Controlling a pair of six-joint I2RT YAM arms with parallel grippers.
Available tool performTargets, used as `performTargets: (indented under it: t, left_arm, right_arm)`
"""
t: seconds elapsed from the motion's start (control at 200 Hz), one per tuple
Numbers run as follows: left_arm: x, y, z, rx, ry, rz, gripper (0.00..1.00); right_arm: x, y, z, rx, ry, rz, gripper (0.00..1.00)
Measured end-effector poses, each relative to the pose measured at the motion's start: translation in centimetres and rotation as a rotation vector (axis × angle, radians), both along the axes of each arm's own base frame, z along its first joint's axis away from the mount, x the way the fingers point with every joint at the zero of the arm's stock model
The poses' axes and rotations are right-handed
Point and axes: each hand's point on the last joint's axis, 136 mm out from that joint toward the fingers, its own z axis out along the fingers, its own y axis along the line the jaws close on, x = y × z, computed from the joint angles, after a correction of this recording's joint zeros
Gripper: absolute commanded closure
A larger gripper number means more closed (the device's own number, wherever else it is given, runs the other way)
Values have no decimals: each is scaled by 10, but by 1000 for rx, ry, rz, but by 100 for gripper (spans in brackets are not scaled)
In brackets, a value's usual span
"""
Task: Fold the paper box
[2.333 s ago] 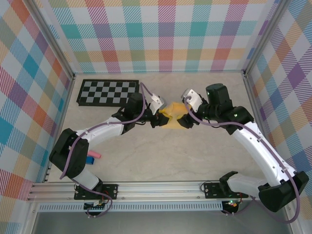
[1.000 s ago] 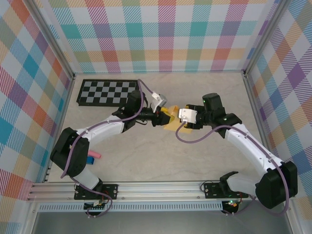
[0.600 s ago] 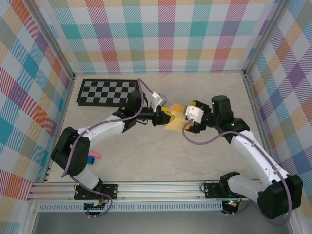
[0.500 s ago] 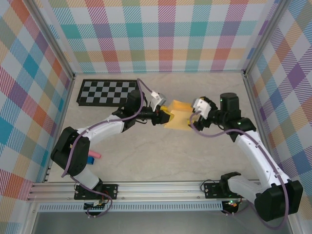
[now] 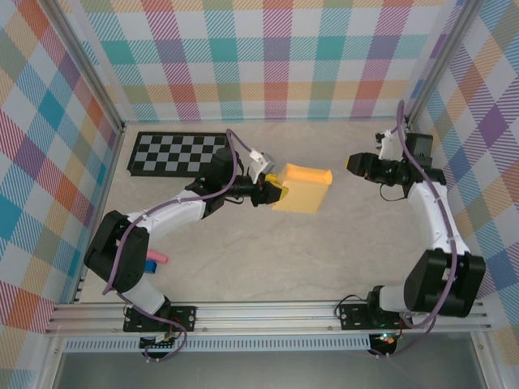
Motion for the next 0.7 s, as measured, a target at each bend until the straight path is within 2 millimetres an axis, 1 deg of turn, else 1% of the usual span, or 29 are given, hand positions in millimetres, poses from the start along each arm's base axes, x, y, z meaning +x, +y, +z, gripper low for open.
performTargets:
  t: [0.07,0.175,0.265,0.405,0.475,0.595,0.7]
  left_arm:
    - [0,0,0,0,0,0,79]
    - [0,0,0,0,0,0,79]
    - [0,0,0,-1,1,-1,79]
    - [0,0,0,-1,1,-2,79]
    - [0,0,0,-1,1,-2,79]
    - [0,0,1,-2,0,-2,79]
    - [1,-1,4,-6,-6,-2,79]
  right_arm:
    - [3,2,-7,43,68,-6,63]
    - [-3,7,-13,69,126,0,63]
    - [-6,13,-13,73,134,17,62]
    - [-11,18,-18,81,144,36,53]
    - [-14,22,-20,92,145,53,50]
    - [-18,30,-22,105,146,86,49]
    - [-19,38,-19,118,126,119,50]
